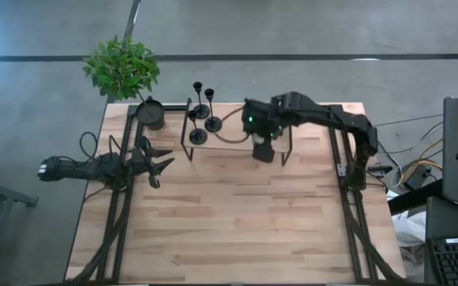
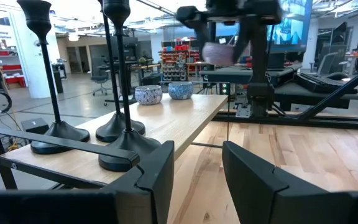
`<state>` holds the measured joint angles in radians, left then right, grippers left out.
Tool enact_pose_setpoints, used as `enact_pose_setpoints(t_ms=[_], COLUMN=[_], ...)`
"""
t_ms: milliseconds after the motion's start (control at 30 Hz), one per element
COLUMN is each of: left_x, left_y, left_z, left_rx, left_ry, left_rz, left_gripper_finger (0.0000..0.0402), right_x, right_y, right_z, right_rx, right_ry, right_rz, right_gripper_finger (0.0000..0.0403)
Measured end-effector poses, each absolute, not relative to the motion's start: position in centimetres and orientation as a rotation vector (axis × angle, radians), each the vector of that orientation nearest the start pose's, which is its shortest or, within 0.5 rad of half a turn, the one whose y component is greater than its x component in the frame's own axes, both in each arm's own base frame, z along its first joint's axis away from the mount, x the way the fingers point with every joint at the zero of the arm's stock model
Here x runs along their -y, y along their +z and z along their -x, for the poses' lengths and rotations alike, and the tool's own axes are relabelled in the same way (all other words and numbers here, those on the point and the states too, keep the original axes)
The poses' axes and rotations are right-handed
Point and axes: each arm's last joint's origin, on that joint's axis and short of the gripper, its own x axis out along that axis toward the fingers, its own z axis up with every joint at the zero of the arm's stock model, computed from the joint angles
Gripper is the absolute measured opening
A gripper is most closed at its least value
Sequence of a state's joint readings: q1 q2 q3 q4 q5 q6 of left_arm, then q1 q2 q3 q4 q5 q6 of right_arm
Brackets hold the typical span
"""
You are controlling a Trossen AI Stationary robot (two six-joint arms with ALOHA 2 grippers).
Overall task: Pick & Place candle stick holders
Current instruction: Put the pink patterned scented candle on the shelf
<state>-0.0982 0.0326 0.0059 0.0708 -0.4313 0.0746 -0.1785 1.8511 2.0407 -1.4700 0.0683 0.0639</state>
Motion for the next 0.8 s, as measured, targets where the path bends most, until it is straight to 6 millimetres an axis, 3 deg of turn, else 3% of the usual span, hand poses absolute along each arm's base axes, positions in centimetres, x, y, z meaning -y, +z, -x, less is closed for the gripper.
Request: enact_pose_setpoints(t_ms=[333,533,800], left_x=[-0.3,-0.3,-0.3], left_y=[17.0,17.0,17.0], left_z=[-9.7,-9.7,-9.7], left_rx=[0.030,0.030,0.030], left_ry=[0.334,0.334,0.334], left_rz=[-0.062,-0.062,-0.062], left_gripper_finger=[0.0142,0.0142,0.0142], right_x=[10.3,11.3,11.9], right_y=[37.0,36.4,33.9], right_z=[-33.7,-33.8,-33.7], right_rx=[-1.253,-1.238,-1.310], right_ry=[-0.226,-0.200,-0.168], right_rz=[-0.142,-0.172,-0.174], right_gripper_finger=[0.0292,0.0292,0.0292])
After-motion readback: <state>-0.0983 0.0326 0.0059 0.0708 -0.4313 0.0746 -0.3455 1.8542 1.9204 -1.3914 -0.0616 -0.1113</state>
